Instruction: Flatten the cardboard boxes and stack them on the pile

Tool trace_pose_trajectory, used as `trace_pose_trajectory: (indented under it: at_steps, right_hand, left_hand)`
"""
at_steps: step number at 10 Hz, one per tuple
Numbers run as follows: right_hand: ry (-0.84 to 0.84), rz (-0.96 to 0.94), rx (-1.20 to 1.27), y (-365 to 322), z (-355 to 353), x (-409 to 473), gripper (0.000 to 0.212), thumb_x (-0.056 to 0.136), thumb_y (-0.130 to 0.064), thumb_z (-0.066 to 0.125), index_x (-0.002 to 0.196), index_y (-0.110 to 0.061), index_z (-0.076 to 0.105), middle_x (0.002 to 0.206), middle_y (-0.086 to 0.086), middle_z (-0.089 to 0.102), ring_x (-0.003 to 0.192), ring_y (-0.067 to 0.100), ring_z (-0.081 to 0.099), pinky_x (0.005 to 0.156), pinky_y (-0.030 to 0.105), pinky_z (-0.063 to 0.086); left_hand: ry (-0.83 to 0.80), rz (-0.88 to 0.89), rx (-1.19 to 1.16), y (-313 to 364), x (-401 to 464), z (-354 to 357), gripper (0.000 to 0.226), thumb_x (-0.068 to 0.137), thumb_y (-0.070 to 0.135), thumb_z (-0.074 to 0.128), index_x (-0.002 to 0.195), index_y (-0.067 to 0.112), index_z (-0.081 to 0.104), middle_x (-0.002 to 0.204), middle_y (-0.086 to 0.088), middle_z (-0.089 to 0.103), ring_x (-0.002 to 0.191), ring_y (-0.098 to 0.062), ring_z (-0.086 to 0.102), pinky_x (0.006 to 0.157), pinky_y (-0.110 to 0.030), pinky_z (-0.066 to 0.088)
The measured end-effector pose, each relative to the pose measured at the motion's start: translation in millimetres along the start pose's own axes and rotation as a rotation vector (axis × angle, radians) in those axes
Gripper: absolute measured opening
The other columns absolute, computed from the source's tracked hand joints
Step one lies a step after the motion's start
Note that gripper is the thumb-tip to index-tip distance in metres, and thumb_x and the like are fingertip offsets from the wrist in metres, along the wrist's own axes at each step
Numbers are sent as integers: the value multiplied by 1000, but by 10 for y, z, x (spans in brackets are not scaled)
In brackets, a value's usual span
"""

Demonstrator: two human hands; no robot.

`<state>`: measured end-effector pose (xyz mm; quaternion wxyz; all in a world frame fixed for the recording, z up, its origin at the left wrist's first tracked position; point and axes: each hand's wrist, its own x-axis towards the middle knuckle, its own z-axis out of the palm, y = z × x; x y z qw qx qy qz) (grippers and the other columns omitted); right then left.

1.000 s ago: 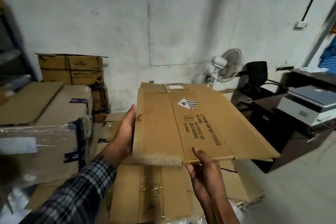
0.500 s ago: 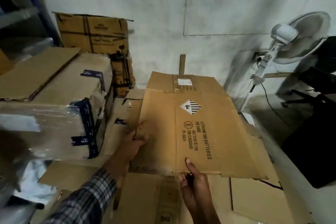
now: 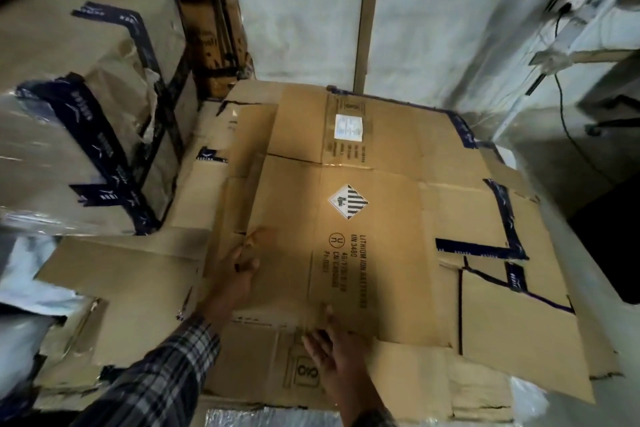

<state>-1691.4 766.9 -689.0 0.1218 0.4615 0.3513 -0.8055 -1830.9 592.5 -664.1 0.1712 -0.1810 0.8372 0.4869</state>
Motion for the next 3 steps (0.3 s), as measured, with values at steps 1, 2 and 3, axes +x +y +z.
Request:
trace_pose_trajectory:
  at_steps: [1,2,3]
  right_hand:
    - [35,115,-94,62,-95,112,25,98,-29,72,112,-9,65,103,14,76,95,29,74,81,41,63]
    - [75,151,-157,22,-170,155,15,106,-22,61,106,-8,63,103,14,75,83,28,73,71,38,60]
    - [73,133,-257,26,-220,39,15,104,-13,59,113,-4,66,98,14,74,65,22,66,54,28,52]
  left_hand:
    - [81,-14,105,-185,26,130,53,103,27,63,153,19,48,143,-12,59,121,-34,59,97,-47,54]
    - [147,28,259,-153,-76,187,49,100,23,64,147,15,52,129,-14,65,98,-29,62,71,-34,53]
    - [124,122,286,-138,-196,183,76,88,37,61,159,34,33,127,-9,57,91,-33,63,65,-40,59]
